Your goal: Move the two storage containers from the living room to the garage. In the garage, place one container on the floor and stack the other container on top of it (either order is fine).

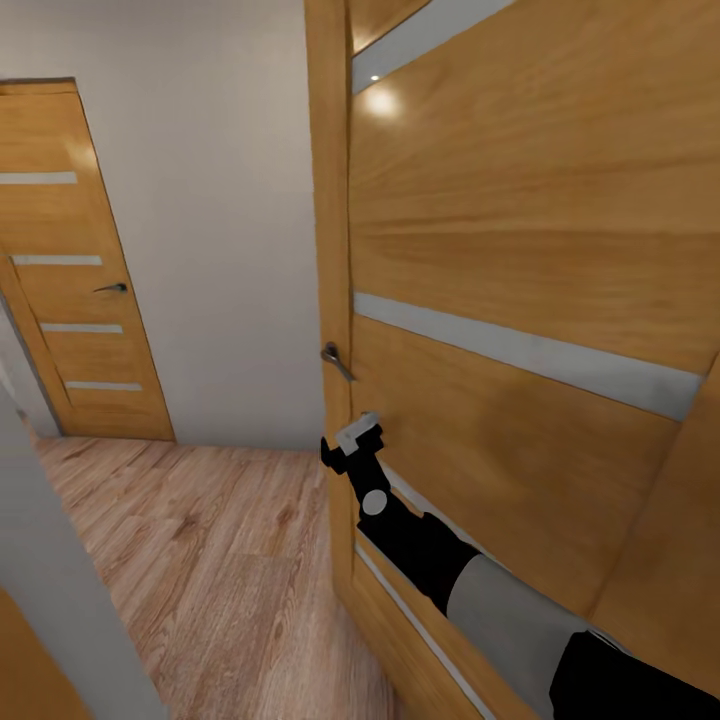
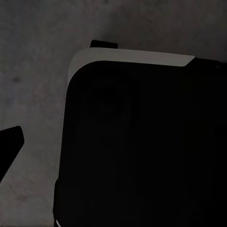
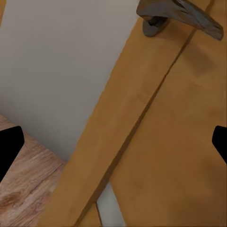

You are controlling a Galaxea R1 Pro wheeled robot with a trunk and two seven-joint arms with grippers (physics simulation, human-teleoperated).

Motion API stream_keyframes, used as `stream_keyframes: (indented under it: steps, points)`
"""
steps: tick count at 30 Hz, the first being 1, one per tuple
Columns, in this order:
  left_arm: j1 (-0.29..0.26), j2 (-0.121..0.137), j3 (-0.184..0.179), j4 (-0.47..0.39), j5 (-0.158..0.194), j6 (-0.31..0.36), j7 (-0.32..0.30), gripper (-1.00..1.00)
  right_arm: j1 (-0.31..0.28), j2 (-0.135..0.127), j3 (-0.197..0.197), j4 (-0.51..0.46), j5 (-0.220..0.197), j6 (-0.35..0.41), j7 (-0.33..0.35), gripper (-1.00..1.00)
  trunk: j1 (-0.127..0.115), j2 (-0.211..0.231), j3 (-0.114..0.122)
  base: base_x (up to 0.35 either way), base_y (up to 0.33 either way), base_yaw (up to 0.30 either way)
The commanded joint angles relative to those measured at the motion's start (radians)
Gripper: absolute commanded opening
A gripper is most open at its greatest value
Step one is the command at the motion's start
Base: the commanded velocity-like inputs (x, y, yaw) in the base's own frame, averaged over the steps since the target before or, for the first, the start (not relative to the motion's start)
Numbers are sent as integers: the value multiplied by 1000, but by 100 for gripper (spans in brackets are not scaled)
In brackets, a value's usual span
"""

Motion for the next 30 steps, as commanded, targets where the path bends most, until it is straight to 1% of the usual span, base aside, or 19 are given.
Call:
stream_keyframes:
  steps: [1, 8, 10, 11, 13, 17, 25, 30]
  points:
    - [0, 0, 1, -1, 8, -2, -1, 100, -2, 0, 5, 0, -5, 4, -8, 100, 0, -1, -1, 0, 0, 107]
    - [0, 0, 1, -1, 8, -2, -1, 100, -2, 0, 4, -1, -5, 4, -14, 100, 0, -1, -1, 0, 0, 36]
    - [0, 0, 1, -1, 8, -2, -1, 100, -2, 0, 4, -1, -5, 5, -41, 100, 0, -1, -1, 0, 0, 4]
    - [0, 0, 1, -1, 8, -2, -1, 100, -2, 0, 4, -1, -6, 4, -69, 100, 0, -1, -1, 0, 0, 2]
    - [0, 0, 1, -1, 8, -2, -1, 100, -2, 0, 4, -1, -6, 3, -89, 100, 0, -1, -1, 0, 0, 57]
    - [0, 0, 1, -1, 8, -2, -1, 100, -2, 0, 5, 4, -7, 3, -97, 100, 0, -1, -1, 0, 0, 209]
    - [0, 0, 1, -1, 8, -1, -1, 100, -2, 0, 5, 5, -7, 3, -98, 100, 0, -1, -1, 0, 0, 287]
    - [0, 0, 1, -1, 8, -2, -1, 100, -2, 0, 3, 7, -7, -7, -97, 100, 0, -1, -1, 0, 0, 82]
